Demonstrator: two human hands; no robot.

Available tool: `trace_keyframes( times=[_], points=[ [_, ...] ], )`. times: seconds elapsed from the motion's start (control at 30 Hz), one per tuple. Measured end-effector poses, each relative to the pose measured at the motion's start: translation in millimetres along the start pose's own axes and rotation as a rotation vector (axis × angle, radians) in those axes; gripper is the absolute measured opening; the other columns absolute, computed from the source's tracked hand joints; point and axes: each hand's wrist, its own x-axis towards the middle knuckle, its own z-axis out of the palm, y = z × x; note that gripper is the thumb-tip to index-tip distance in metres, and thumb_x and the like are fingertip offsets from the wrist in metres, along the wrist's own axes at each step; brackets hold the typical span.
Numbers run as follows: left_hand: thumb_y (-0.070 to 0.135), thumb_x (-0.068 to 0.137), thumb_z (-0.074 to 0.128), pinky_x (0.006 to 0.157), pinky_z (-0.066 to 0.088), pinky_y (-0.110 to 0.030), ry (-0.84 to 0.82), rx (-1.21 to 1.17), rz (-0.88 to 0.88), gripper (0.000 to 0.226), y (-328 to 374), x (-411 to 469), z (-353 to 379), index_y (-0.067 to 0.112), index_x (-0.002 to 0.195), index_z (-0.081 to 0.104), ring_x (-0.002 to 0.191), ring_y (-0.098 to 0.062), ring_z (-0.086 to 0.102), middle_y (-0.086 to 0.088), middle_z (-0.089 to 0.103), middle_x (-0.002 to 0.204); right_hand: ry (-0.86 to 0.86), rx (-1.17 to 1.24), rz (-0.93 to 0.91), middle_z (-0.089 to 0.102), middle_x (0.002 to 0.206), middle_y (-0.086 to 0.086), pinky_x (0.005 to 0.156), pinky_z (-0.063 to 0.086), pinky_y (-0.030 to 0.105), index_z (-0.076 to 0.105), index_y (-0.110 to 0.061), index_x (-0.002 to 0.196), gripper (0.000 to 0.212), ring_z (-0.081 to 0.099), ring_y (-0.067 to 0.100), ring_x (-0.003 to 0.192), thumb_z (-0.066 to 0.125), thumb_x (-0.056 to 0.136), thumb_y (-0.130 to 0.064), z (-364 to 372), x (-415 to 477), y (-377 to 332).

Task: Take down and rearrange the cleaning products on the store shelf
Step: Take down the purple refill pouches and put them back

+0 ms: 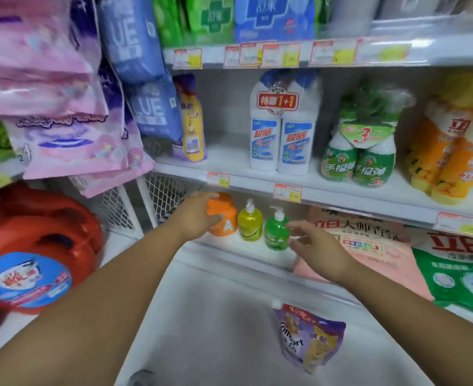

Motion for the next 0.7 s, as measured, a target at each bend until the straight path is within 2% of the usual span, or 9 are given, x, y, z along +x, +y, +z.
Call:
trace_keyframes(
  times=[0.1, 0.17, 0.3, 0.4, 0.5, 0.6, 0.63, 0.7],
  points=[
    [0.029, 0.089, 0.070, 0.109, 0.032, -0.030, 0.183, -0.019, 0.008, 0.061, -14, 31, -14, 0.013, 0.143, 0.047, 0.132, -0.026, 0.043, -0.010, 0.047, 0.140, 0.062, 0.045, -0.119, 0.064, 0.117, -0.010, 0.090, 0.049, 0.021, 0.059, -0.032, 0.124, 0.032, 0.063, 0.004, 0.100, 0.064, 0.095, -0.020, 5, 43, -40],
    [0.034, 0.090, 0.068, 0.112, 0.029, -0.031, 0.284, -0.035, 0.002, 0.064, -27, 54, -16, 0.012, 0.144, 0.044, 0.136, -0.027, 0.039, -0.013, 0.043, 0.147, 0.101, 0.084, -0.161, 0.063, 0.118, -0.010, 0.091, 0.048, 0.023, 0.057, -0.035, 0.124, 0.032, 0.062, 0.004, 0.103, 0.064, 0.095, -0.022, 11, 75, -65],
    [0.050, 0.090, 0.062, 0.119, 0.021, -0.035, 0.345, -0.018, -0.056, 0.080, -64, 103, -7, 0.017, 0.153, 0.028, 0.148, -0.028, 0.021, -0.015, 0.024, 0.159, 0.146, 0.075, -0.241, 0.058, 0.126, -0.008, 0.089, 0.045, 0.022, 0.051, -0.030, 0.137, 0.040, 0.059, 0.010, 0.109, 0.059, 0.098, -0.024, 25, 149, -109],
    [0.062, 0.084, 0.061, 0.121, 0.020, -0.041, 0.402, -0.001, -0.081, 0.096, -91, 138, 0, 0.019, 0.156, 0.016, 0.149, -0.029, 0.013, -0.015, 0.015, 0.162, 0.172, 0.022, -0.288, 0.056, 0.135, -0.006, 0.088, 0.043, 0.022, 0.045, -0.026, 0.143, 0.047, 0.058, 0.010, 0.110, 0.060, 0.098, -0.027, 42, 209, -134],
    [0.068, 0.080, 0.060, 0.123, 0.012, -0.041, 0.420, 0.009, -0.108, 0.107, -109, 161, 9, 0.015, 0.157, 0.008, 0.151, -0.028, 0.003, -0.016, 0.006, 0.163, 0.185, 0.004, -0.247, 0.050, 0.146, 0.000, 0.089, 0.041, 0.022, 0.035, -0.022, 0.152, 0.062, 0.056, 0.016, 0.121, 0.062, 0.096, -0.031, 59, 269, -153],
    [0.081, 0.072, 0.051, 0.122, 0.004, -0.037, 0.442, -0.031, -0.037, 0.119, -120, 171, 25, 0.014, 0.157, 0.003, 0.151, -0.026, -0.005, -0.016, -0.003, 0.164, 0.143, 0.087, -0.177, 0.037, 0.157, 0.005, 0.109, 0.040, 0.034, 0.019, -0.022, 0.158, 0.086, 0.043, 0.021, 0.138, 0.069, 0.090, -0.039, 76, 316, -163],
    [0.086, 0.067, 0.043, 0.122, 0.003, -0.036, 0.456, -0.030, -0.010, 0.122, -124, 173, 32, 0.014, 0.157, 0.002, 0.151, -0.025, -0.007, -0.016, -0.005, 0.164, 0.122, 0.135, -0.159, 0.034, 0.159, 0.005, 0.111, 0.038, 0.034, 0.015, -0.023, 0.158, 0.093, 0.040, 0.020, 0.141, 0.073, 0.088, -0.039, 82, 326, -165],
    [0.089, 0.066, 0.032, 0.121, 0.001, -0.036, 0.496, -0.004, 0.023, 0.122, -131, 176, 45, 0.013, 0.157, 0.002, 0.151, -0.025, -0.010, -0.016, -0.007, 0.163, 0.085, 0.228, -0.145, 0.038, 0.155, -0.001, 0.104, 0.037, 0.026, 0.013, -0.023, 0.158, 0.101, 0.042, 0.016, 0.138, 0.080, 0.083, -0.031, 93, 341, -168]
  ],
)
